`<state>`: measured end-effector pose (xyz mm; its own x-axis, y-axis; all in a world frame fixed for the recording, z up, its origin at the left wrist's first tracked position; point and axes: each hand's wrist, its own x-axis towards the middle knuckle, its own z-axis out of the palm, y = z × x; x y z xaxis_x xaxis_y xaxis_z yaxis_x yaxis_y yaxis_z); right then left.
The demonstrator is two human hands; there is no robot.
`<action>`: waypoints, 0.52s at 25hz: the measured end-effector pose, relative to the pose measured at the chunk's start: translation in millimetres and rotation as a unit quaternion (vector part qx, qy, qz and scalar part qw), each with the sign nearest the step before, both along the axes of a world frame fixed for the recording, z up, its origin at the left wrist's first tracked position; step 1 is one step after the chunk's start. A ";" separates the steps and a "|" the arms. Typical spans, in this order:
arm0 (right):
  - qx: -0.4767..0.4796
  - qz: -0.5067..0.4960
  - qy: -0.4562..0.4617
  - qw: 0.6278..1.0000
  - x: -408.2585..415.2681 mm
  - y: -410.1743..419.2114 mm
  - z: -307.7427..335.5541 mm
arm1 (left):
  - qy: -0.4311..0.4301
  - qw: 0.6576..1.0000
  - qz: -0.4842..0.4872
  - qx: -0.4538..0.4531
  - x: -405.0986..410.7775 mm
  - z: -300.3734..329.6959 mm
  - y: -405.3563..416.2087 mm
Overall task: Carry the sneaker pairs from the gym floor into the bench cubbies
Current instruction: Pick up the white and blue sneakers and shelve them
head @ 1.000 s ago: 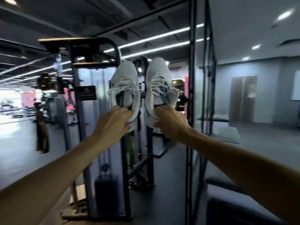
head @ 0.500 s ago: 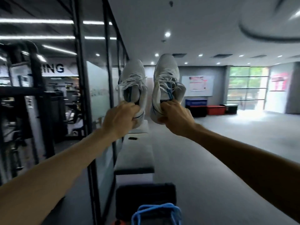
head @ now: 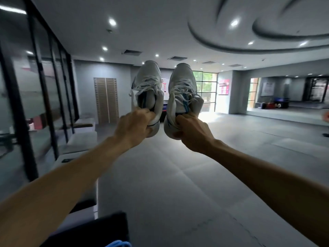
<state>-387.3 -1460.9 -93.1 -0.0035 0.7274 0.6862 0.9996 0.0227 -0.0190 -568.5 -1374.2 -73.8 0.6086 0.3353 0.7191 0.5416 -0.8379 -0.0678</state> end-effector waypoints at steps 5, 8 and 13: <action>-0.004 -0.056 0.000 0.998 105.7 79.0 1.7 | -0.001 0.999 -0.043 -0.004 113.1 -1.1 101.5; -0.006 -0.080 -0.009 0.997 162.5 129.4 6.7 | -0.002 0.999 -0.051 -0.002 173.8 0.0 161.6; -0.008 -0.106 -0.007 0.994 264.7 224.0 -4.9 | 0.022 0.998 -0.053 -0.003 280.9 -13.9 267.9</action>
